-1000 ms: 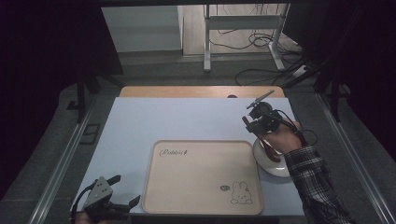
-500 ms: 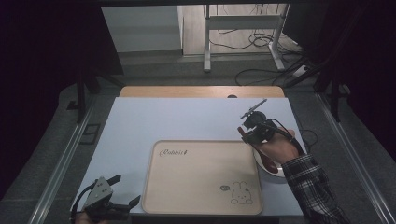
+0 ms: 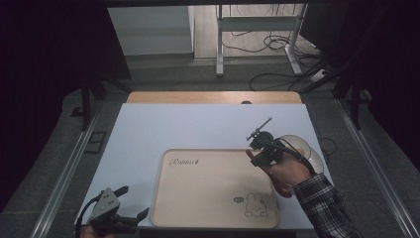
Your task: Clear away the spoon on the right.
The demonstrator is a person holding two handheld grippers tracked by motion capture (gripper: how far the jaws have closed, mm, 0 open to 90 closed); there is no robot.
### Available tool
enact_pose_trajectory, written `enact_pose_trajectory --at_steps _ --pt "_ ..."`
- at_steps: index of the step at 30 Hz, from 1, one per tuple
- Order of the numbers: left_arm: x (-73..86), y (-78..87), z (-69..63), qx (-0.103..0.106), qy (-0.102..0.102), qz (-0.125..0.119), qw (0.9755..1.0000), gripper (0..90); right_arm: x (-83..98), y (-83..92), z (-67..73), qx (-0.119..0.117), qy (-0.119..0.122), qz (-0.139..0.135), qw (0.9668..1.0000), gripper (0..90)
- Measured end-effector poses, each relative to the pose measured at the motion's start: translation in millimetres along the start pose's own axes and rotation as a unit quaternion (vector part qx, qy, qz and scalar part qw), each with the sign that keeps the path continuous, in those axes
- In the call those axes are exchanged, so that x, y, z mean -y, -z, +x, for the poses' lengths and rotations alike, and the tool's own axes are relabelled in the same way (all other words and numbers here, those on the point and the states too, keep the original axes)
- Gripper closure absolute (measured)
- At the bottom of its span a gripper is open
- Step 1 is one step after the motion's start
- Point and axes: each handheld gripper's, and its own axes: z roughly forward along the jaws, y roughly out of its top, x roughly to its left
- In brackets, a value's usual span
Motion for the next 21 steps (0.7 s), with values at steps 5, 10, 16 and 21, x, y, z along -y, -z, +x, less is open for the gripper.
enact_pose_trajectory --at_steps 5,10,16,21 --pt "0.0 0.1 0.1 0.0 0.0 0.0 1.0 1.0 -0.4 -7.1 10.4 -0.012 0.003 0.011 0.9999 77.1" --pt "0.1 -0.1 -0.3 0.0 0.001 -0.001 1.0 1.0 -2.9 -14.8 21.2 -0.02 0.007 0.021 0.9995 77.0" --pt "0.3 0.2 -0.1 0.001 0.001 -0.002 1.0 1.0 -6.5 -27.9 32.1 -0.027 0.009 0.036 0.9989 77.1" --pt "0.3 0.1 -0.2 0.001 0.001 -0.002 1.0 1.0 -8.8 -37.3 39.1 -0.034 0.014 0.044 0.9984 77.0"
